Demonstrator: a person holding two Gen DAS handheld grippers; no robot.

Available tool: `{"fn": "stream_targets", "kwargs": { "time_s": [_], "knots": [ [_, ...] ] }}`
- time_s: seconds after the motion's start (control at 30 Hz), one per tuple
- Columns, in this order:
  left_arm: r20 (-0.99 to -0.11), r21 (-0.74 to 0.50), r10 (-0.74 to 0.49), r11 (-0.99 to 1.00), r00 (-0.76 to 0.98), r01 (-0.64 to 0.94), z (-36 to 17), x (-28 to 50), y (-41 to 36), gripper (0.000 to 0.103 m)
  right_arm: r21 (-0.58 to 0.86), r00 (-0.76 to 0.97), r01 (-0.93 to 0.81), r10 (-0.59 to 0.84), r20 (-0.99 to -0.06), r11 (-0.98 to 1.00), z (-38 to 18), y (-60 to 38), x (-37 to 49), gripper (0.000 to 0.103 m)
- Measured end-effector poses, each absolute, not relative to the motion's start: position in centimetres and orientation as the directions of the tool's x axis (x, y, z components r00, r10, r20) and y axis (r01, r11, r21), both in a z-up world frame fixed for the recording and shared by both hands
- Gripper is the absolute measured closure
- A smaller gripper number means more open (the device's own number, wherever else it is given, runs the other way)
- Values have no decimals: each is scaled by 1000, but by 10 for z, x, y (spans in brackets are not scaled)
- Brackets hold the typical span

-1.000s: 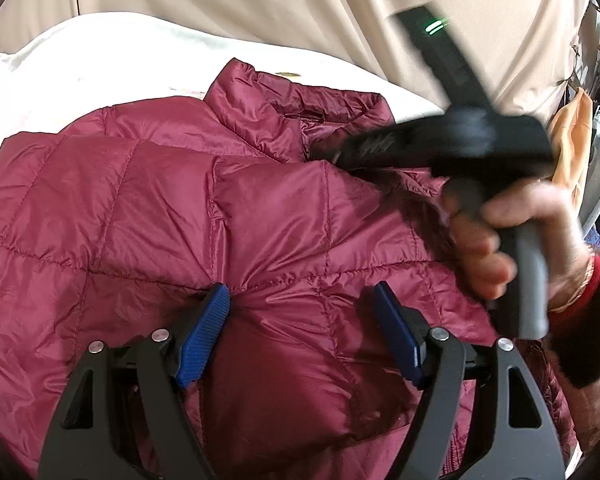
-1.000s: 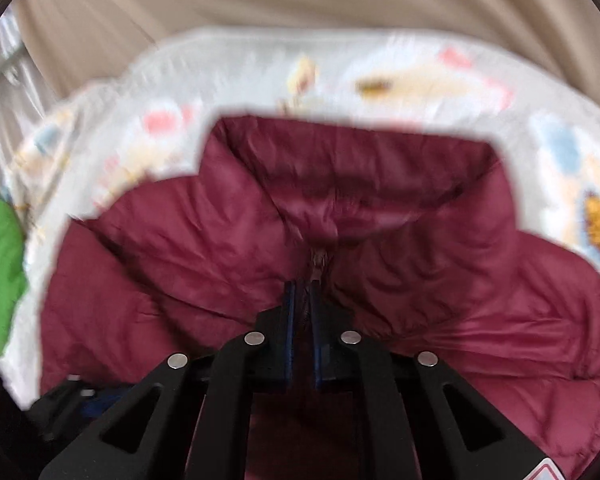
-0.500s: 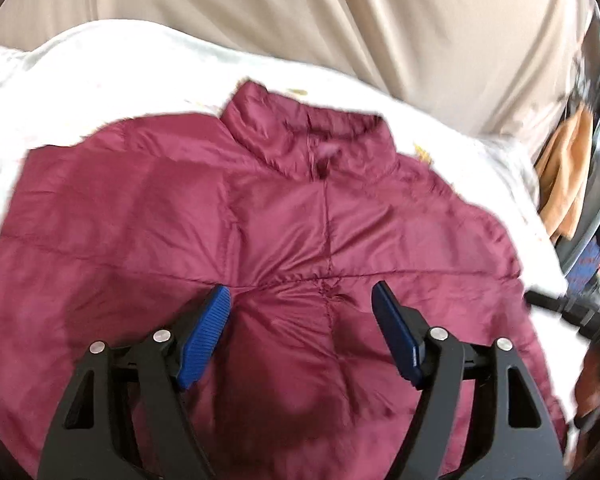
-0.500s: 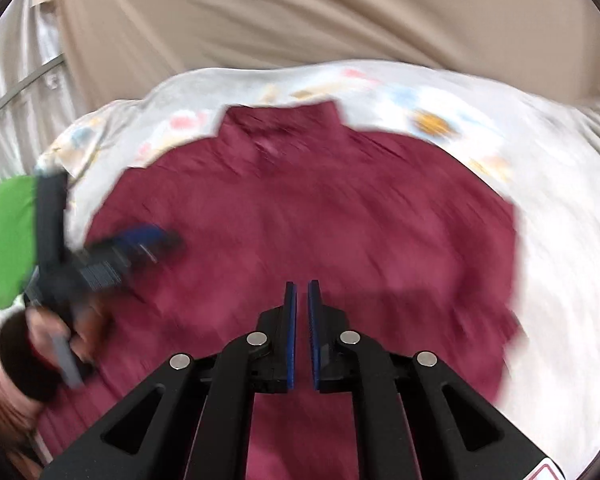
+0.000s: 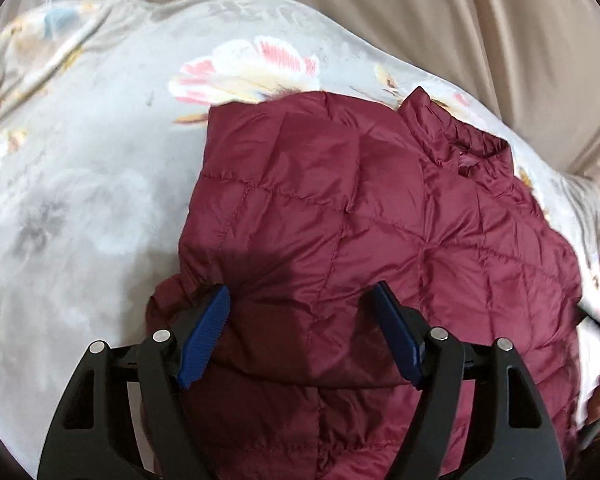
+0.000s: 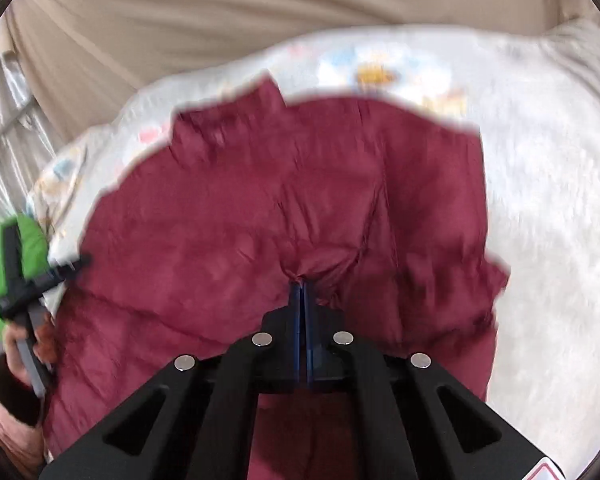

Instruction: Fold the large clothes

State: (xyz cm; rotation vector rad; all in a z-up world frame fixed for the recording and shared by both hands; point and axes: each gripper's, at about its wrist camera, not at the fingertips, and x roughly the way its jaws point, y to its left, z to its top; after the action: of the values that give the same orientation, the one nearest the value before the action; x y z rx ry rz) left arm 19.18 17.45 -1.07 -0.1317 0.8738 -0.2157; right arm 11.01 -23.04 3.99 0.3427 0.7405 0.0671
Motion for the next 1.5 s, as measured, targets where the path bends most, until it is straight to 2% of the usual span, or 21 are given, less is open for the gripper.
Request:
{"fn": "stream_targets", "kwargs": {
  "time_s": [0.1, 0.13, 0.23, 0.3, 0.4, 0.43, 0.53, 0.57, 0.63, 0.7, 0.77, 0.93, 1.03, 1.13, 1.17, 1.2, 1.27, 1.3, 1.33, 1.37, 1.5],
  "knots": [
    [-750, -173, -230, 973, 620, 152, -15, 190, 167, 32, 329, 802, 63, 148, -579, 942, 62, -238, 101, 102],
    [-752, -153, -216, 976, 623, 154, -18, 190, 163, 32, 333, 788, 79, 146, -599, 940, 56, -241, 106, 102],
    [-752, -80, -165, 984, 638, 160, -23, 189, 153, 31, 231, 635, 149, 86, -767, 962, -4, -242, 138, 103],
    [-754, -64, -154, 985, 639, 161, -21, 188, 152, 31, 252, 641, 161, 93, -762, 954, -14, -243, 136, 103],
    [-752, -68, -151, 986, 641, 153, -11, 173, 164, 32, 260, 664, 204, 61, -745, 944, 13, -249, 117, 101],
    [-748, -72, -160, 984, 644, 160, -5, 161, 170, 31, 239, 679, 208, 36, -733, 948, 27, -250, 100, 99],
    [-747, -70, -181, 978, 640, 196, 7, 120, 189, 24, 264, 714, 172, 65, -697, 949, 49, -255, 47, 84],
    [-756, -86, -196, 976, 624, 202, 8, 106, 198, 18, 283, 718, 157, 87, -691, 946, 50, -257, 34, 72],
    [-778, -188, -282, 957, 561, 220, 5, 74, 223, 16, 337, 718, 110, 159, -677, 935, 47, -261, -13, 55],
    [-787, -322, -377, 926, 489, 197, -6, 47, 249, 15, 380, 710, 74, 219, -669, 922, 38, -267, -54, 50],
    [-778, -409, -429, 901, 458, 148, -15, 24, 272, 15, 409, 687, 68, 254, -680, 910, 25, -269, -98, 47],
    [-745, -511, -479, 857, 465, 63, -31, -16, 302, 15, 464, 667, 133, 267, -695, 876, -1, -272, -164, 46],
    [-741, -493, -472, 865, 478, 90, -32, -28, 296, 15, 596, 693, 152, 345, -633, 789, -20, -276, -176, 45],
    [-752, -457, -459, 880, 473, 129, -30, -32, 282, 16, 647, 706, 137, 385, -595, 750, -28, -268, -173, 43],
    [-752, -453, -462, 881, 470, 140, -30, -32, 280, 20, 643, 702, 139, 383, -600, 753, -29, -263, -169, 43],
    [-750, -454, -469, 878, 466, 153, -29, -34, 276, 34, 632, 700, 144, 373, -609, 762, -29, -259, -167, 46],
    [-740, -469, -487, 868, 463, 164, -25, -38, 275, 52, 611, 714, 138, 349, -607, 780, -24, -251, -166, 75],
    [-734, -469, -488, 867, 472, 167, -22, -40, 276, 69, 613, 731, 121, 348, -587, 780, -20, -249, -168, 85],
    [-722, -462, -486, 868, 491, 180, -15, -45, 277, 79, 617, 746, 107, 348, -568, 779, -16, -249, -173, 92],
    [-717, -456, -480, 871, 505, 182, -10, -48, 278, 93, 619, 774, 72, 348, -529, 782, -7, -247, -180, 95],
    [-592, -523, -545, 820, 594, 232, 32, -75, 295, 99, 617, 854, -48, 352, -382, 786, 32, -244, -209, 99]
  ]
}}
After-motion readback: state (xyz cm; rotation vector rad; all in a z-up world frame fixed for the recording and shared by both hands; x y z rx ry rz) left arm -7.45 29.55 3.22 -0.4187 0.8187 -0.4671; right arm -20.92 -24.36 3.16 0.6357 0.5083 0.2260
